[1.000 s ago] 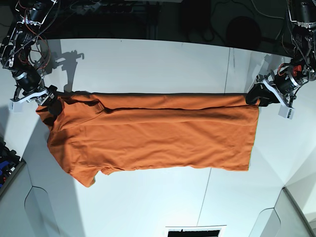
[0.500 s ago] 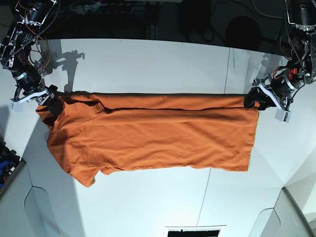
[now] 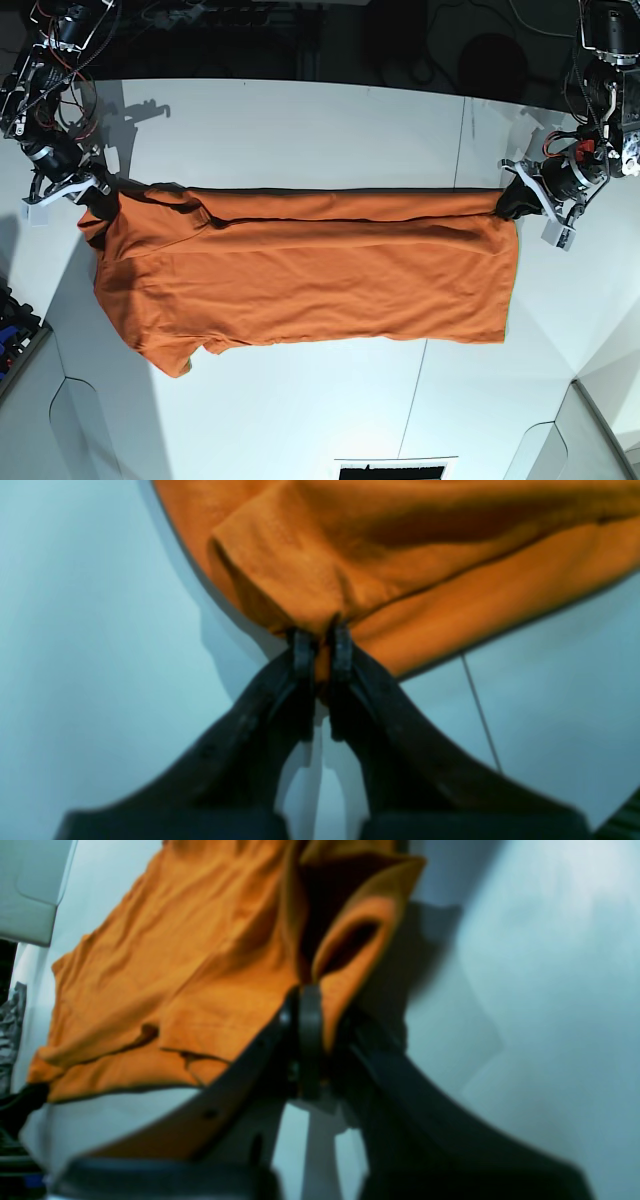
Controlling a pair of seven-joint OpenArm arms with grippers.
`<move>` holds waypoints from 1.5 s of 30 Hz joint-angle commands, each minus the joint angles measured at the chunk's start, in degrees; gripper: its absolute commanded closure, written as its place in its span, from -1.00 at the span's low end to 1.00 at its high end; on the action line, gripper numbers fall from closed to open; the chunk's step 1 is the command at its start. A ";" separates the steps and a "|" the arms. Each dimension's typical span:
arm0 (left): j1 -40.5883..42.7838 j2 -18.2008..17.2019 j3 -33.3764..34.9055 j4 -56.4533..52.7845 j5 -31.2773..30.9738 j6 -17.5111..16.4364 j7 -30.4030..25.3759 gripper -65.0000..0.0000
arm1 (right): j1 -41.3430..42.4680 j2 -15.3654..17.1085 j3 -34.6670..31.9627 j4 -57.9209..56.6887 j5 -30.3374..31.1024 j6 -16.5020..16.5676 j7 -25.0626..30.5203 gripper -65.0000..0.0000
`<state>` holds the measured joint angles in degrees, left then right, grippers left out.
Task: Layout the t-shirt on the table in an organized manner, then fold the t-shirt properly
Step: 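Drag the folded shirt with both grippers and release it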
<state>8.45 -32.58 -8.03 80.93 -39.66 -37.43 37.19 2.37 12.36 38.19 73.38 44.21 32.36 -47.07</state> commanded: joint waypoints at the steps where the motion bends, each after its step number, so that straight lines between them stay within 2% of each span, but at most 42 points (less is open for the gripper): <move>1: 0.09 -1.25 -0.28 1.53 -0.63 -1.22 -0.07 1.00 | 0.55 0.94 1.09 1.03 2.34 0.48 0.04 1.00; 6: 2.58 -2.38 -0.28 4.52 -2.27 -1.40 -0.04 1.00 | -1.31 1.09 4.26 1.88 3.43 0.52 -1.03 1.00; 16: 8.26 -2.54 -0.85 9.77 -6.01 -2.57 2.93 1.00 | -10.80 2.43 4.50 7.50 4.74 0.59 -1.40 1.00; 24: 14.47 -2.51 -4.98 16.72 -6.01 -2.57 2.93 0.98 | -18.12 2.43 4.50 15.21 4.85 0.59 -1.36 1.00; 29: 15.41 -2.51 -5.51 17.27 -6.01 -2.57 2.71 0.98 | -18.60 2.43 4.50 15.87 4.59 0.57 -1.33 1.00; 30: 15.39 -2.51 -5.51 17.27 -6.01 -2.57 2.71 0.94 | -18.58 2.43 4.50 15.87 4.20 0.57 -1.33 1.00; 32: 15.39 -2.51 -5.51 17.27 -5.99 -2.57 2.73 0.69 | -18.58 2.43 4.50 15.87 3.23 0.55 -1.05 1.00; 33: 15.39 -2.51 -5.51 17.27 -6.01 -2.57 2.73 0.51 | -18.58 2.43 4.50 15.87 2.62 0.52 -0.50 0.92; 35: 15.39 -2.54 -5.51 17.27 -6.14 -2.57 3.04 0.22 | -18.58 2.43 4.50 15.87 1.14 0.48 0.92 0.41; 37: 15.39 -2.54 -5.51 17.27 -7.43 -2.57 5.03 0.12 | -18.60 2.62 4.50 15.87 0.31 0.46 1.18 0.01; 38: 15.39 -2.54 -5.51 17.29 -8.33 -2.57 5.97 0.12 | -18.62 2.91 4.52 15.87 0.26 0.44 1.11 -0.09; 41: 15.41 -2.54 -6.67 17.29 -9.62 -2.57 6.84 0.12 | -18.58 3.26 6.40 16.20 0.44 0.44 1.05 -0.10; 45: 15.39 -3.04 -11.50 17.29 -12.20 -2.57 6.84 0.12 | -18.58 3.96 10.99 17.35 1.62 0.44 1.03 -0.10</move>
<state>24.10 -34.41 -19.03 97.27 -50.98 -39.48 45.06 -16.36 15.14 48.84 89.65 44.34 32.40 -47.24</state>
